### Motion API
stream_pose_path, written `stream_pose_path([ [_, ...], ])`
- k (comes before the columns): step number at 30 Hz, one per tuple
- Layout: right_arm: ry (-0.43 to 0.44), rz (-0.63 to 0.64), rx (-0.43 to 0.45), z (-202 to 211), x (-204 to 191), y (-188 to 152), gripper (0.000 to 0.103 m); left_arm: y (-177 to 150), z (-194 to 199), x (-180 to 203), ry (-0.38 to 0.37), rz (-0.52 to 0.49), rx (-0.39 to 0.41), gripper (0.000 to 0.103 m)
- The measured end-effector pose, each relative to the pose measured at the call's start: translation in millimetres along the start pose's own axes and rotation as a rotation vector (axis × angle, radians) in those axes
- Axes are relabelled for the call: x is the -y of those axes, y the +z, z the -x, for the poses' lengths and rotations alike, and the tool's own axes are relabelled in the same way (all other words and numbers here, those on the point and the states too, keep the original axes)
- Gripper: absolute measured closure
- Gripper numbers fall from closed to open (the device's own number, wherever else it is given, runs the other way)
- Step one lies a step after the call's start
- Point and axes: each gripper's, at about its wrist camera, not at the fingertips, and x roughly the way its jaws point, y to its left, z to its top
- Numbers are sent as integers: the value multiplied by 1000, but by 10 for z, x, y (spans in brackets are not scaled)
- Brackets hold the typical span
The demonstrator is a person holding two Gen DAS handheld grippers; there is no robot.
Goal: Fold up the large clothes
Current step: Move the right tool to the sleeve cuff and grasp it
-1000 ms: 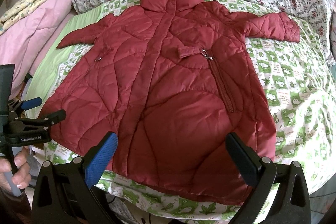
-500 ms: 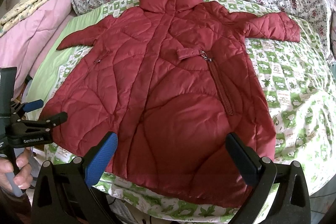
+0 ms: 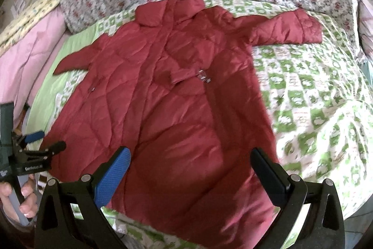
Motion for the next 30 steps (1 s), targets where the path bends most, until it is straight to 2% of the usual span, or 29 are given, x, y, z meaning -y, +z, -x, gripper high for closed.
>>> stream_pose_path([
  [6, -27, -61, 36, -44, 357, 309, 0, 111, -50, -57, 24, 2, 8, 0],
  [13, -88, -140, 62, -212, 869, 705, 0, 297, -109, -157, -76, 73, 3, 0],
  [22, -116, -276, 71, -563, 1615, 1354, 0, 558, -175, -193, 10, 83, 67, 0],
  [26, -173, -306, 88, -740, 1881, 1738, 0, 630, -228, -157, 5, 79, 77, 0],
  [30, -206, -384, 114, -943, 2200, 2139, 2, 689, -311, -117, -31, 90, 59, 0],
])
